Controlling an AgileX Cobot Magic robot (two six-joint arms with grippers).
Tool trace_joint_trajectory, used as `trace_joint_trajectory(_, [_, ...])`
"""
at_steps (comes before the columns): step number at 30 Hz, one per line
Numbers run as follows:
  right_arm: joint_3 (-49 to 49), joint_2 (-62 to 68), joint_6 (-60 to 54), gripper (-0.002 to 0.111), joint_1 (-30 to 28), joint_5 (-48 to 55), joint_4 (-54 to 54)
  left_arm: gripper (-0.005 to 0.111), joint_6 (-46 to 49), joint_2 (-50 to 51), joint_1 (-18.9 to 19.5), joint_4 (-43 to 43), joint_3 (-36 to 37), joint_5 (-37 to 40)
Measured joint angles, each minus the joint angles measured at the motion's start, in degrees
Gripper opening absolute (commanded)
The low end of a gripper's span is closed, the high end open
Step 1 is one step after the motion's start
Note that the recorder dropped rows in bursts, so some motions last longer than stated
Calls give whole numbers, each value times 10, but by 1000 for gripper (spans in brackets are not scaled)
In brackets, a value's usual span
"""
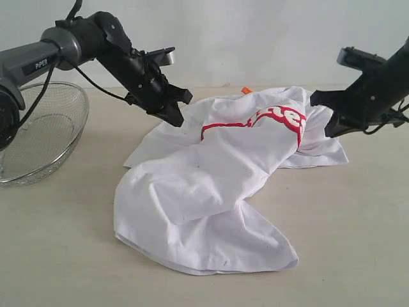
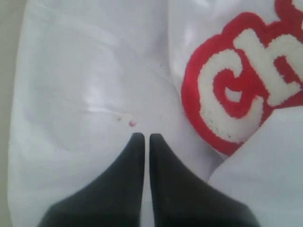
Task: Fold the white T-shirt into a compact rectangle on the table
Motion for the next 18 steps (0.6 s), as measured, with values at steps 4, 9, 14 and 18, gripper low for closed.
trace_joint_trajectory(4, [34, 0, -20, 0, 28, -30, 27, 5, 0, -10, 0, 0, 0, 3])
trace_joint_trajectory(9, [38, 0, -29, 0, 55, -57, 56, 5, 0, -17, 0, -6, 0, 15])
trace_joint_trajectory(14, [38, 8, -30, 0, 60, -72, 75, 5, 0, -23, -2, -21, 0, 19])
trace_joint_trajectory(18, [38, 34, -30, 0, 60, -73, 76, 5, 6, -29, -16, -24, 0, 30])
